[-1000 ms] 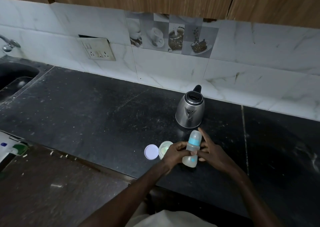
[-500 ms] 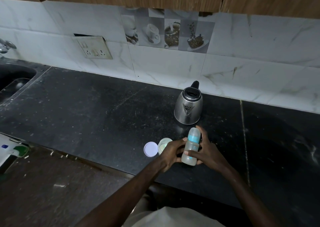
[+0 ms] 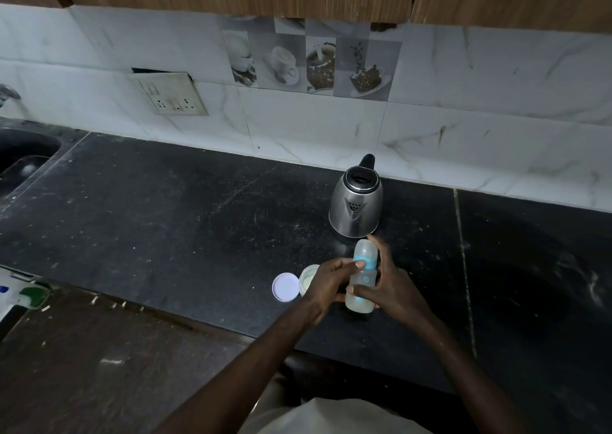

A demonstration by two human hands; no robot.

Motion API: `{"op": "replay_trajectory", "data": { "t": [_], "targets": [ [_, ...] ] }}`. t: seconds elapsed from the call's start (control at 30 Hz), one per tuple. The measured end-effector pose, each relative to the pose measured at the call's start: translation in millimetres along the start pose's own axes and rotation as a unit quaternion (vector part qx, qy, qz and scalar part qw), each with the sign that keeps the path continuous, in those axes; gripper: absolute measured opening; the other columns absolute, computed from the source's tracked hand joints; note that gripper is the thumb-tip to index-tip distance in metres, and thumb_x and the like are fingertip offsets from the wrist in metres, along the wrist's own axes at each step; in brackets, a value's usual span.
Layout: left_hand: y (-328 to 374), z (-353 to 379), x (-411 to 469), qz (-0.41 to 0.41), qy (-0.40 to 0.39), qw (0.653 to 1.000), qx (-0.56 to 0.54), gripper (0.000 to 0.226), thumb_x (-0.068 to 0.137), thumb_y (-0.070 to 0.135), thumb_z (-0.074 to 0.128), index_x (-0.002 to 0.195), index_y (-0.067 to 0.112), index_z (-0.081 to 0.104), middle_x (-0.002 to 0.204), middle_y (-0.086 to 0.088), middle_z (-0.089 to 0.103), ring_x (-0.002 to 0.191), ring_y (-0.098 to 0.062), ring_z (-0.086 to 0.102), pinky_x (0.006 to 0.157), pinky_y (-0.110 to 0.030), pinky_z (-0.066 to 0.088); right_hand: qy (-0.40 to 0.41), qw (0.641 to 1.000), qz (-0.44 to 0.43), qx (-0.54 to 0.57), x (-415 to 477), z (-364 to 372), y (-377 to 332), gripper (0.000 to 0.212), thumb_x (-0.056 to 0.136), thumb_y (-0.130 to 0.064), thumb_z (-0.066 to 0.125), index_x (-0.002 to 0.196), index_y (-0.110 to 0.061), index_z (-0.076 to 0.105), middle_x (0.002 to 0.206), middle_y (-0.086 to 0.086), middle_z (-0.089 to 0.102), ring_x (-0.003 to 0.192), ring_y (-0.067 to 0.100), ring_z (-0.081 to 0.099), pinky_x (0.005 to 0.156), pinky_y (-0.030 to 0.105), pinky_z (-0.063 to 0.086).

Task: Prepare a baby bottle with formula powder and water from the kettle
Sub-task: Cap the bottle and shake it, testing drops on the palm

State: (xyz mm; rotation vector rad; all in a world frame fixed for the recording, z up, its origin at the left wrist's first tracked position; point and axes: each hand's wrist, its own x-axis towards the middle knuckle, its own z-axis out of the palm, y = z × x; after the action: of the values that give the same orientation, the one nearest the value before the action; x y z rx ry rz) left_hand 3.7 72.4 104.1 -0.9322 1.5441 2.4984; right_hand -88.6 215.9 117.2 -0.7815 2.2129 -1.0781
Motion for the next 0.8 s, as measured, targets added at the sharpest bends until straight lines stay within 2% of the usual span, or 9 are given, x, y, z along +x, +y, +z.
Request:
{"op": "replay_trajectory", "data": {
  "t": [0.13,0.3,0.53,0.67,0.8],
  "targets": [
    [2.3,0.3,3.0,0.010,-0.014,1.000,0.014,0.020,0.097,0.028,0.078,0.111,0.014,0.076,0.105,-0.009,0.082,0.090,-0.018,0.077,0.081,-0.040,0.064,0.001,1.000,-0.006,-0.010,1.6,-0.7,-2.5,0.114,0.074,-0.042,0.091,0.153,-0.063,0.011,0.129,-0.010,0.065,0.101,0.006,0.071,0.085,0.041,0.064],
    [6.6,1.0,6.1,0.020,-0.018,0.999,0.032,0.024,0.095,0.025,0.080,0.115,0.012,0.078,0.106,-0.007,0.081,0.091,-0.019,0.077,0.074,-0.035,0.064,-0.008,1.000,-0.020,-0.014,3.3,-4.8,-4.1,0.115,0.073,-0.044,0.090,0.154,-0.063,0.011,0.132,-0.008,0.067,0.104,0.010,0.072,0.091,0.043,0.061],
    [10.0,-0.4,11.5,0.054,-0.021,0.998,0.016,0.028,0.089,0.008,0.084,0.115,-0.001,0.081,0.112,-0.022,0.081,0.098,-0.029,0.079,0.088,-0.039,0.065,-0.027,0.999,-0.036,0.020,3.4,-11.4,-2.4,0.115,0.069,-0.045,0.093,0.150,-0.067,0.016,0.126,-0.016,0.067,0.105,0.006,0.073,0.093,0.042,0.062],
    [12.9,3.6,12.1,0.073,-0.020,0.997,0.024,0.024,0.087,0.003,0.084,0.110,-0.005,0.082,0.105,-0.022,0.082,0.093,-0.028,0.078,0.083,-0.035,0.064,-0.022,0.997,-0.039,0.057,3.2,-12.4,0.0,0.114,0.067,-0.041,0.096,0.149,-0.066,0.021,0.126,-0.015,0.068,0.104,0.008,0.074,0.089,0.042,0.064],
    [14.7,4.7,13.2,0.085,-0.025,0.996,0.030,0.025,0.086,0.002,0.084,0.109,-0.007,0.081,0.104,-0.024,0.081,0.091,-0.027,0.078,0.080,-0.033,0.062,-0.018,0.996,-0.045,0.076,1.4,-15.9,0.1,0.113,0.070,-0.030,0.098,0.145,-0.069,0.023,0.129,-0.013,0.068,0.104,0.006,0.074,0.084,0.031,0.063]
  ]
}}
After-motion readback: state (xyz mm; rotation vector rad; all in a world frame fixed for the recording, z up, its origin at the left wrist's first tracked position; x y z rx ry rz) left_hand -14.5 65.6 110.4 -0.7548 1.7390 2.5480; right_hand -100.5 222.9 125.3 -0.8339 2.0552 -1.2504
